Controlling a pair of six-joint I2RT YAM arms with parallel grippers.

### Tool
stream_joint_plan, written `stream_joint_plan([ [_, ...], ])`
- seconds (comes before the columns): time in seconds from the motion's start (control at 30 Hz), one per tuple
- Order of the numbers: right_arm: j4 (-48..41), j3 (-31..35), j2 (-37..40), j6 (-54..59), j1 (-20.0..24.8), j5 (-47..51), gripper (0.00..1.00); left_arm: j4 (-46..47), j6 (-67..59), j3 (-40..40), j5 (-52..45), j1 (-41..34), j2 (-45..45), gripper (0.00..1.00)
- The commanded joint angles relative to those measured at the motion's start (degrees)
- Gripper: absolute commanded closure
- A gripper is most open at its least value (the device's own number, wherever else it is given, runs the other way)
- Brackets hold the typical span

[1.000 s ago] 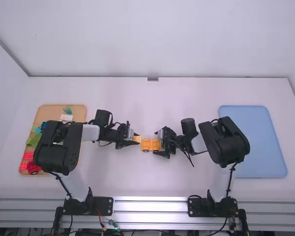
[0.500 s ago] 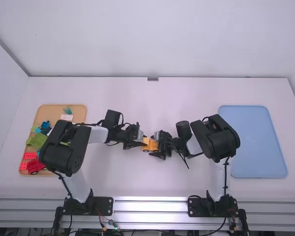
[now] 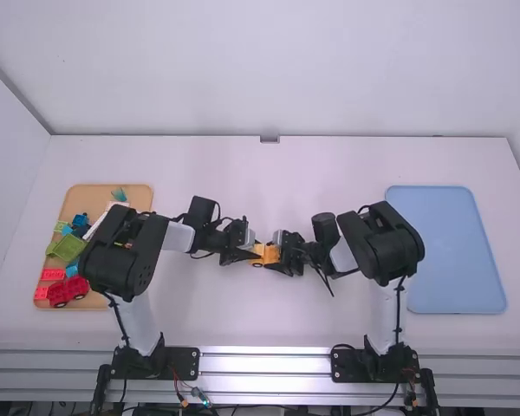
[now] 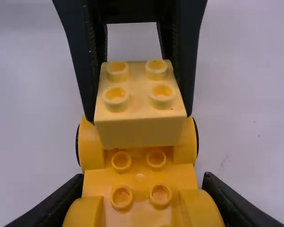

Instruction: Assemble lego blocks to make yellow taxi

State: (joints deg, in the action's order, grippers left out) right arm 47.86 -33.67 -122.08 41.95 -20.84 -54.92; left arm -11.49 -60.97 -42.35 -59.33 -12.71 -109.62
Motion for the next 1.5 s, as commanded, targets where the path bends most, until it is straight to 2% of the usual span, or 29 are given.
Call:
stream_joint_plan([
  [0.0, -0.3, -0.1, -0.9, 0.3, -0.4, 1.0, 0.47, 0.1, 1.0, 0.6, -1.2, -0.5, -0.4, 0.89],
  [0.37, -0.3, -0.1, -0.9, 0.3, -0.4, 1.0, 0.47, 0.5, 1.2, 0.7, -0.5, -1.2, -0.4, 0.89],
  [0.53, -0.3, -0.1, -0.9, 0.2, -0.1, 1.0, 0.47, 0.4, 1.2, 0.6, 4.2, -2.7, -0.4, 0.94],
  [0.8, -0.3, 0.0, -0.9, 0.3, 0.0, 1.0, 0.47, -1.1, 2.9, 0.6, 5.3, -2.6, -0.4, 0.98],
  [1.0, -0.3, -0.1, -0.9, 0.2, -0.2, 1.4, 0.46, -1.3, 2.9, 0.6, 9.1, -2.6, -0.4, 0.97],
  [1.3, -0.3, -0.1, -0.9, 0.3, -0.2, 1.4, 0.46, -1.3, 3.8, 0.6, 9.0, -2.7, 0.0, 0.95],
  [1.47, -0.3, -0.1, -0.9, 0.3, -0.2, 1.4, 0.46, -0.5, 3.8, 0.6, 9.0, -2.6, 1.8, 0.97],
])
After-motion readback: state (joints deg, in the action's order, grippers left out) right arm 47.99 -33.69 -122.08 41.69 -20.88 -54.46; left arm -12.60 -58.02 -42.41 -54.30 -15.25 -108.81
